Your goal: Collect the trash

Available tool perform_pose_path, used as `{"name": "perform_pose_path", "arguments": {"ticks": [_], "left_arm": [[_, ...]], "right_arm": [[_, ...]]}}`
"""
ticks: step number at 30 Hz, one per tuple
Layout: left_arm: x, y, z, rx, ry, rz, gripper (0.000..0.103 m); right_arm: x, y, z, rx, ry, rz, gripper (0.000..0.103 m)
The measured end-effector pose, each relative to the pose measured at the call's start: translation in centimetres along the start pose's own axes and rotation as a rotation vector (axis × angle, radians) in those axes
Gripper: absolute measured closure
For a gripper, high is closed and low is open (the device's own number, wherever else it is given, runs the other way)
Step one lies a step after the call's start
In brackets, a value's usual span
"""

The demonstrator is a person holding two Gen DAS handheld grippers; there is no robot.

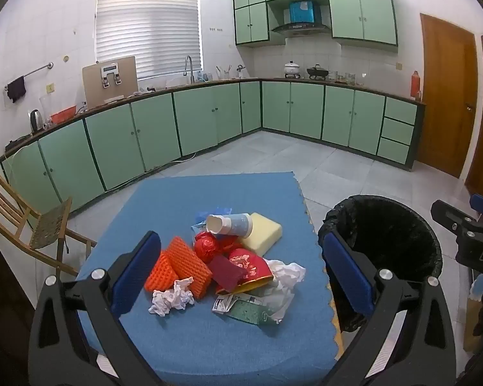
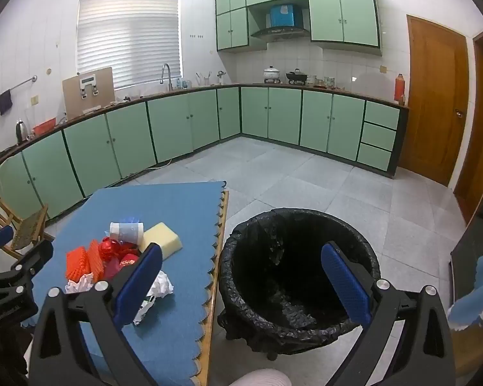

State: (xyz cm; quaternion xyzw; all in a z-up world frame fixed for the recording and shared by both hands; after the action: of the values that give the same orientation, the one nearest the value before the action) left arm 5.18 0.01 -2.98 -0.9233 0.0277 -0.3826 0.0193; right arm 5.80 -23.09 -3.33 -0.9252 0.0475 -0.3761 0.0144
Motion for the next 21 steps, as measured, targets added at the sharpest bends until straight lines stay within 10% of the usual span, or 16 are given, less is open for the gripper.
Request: {"name": "perform_pose_path", "arguments": {"ticks": [21], "left_arm": [[0.3, -0.1, -0.3, 0.001, 0.016, -0.004, 0.005]], "right_arm": [[0.4, 0.2, -0.7, -0.003, 0.012, 0.003, 0.006]]}}
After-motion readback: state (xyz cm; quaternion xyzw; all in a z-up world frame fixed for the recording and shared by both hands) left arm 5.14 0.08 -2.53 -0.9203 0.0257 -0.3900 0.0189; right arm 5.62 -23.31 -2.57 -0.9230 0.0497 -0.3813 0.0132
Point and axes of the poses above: each gripper's, at about its wrist camera, not at the fingertips, and z roughly the way its jaws point, y to its right, x to its top, the point moved 6 cm from there along z, roughly the way its jaws point, and after that the axes turned 15 degrees about -y, right-handed, at the moved point
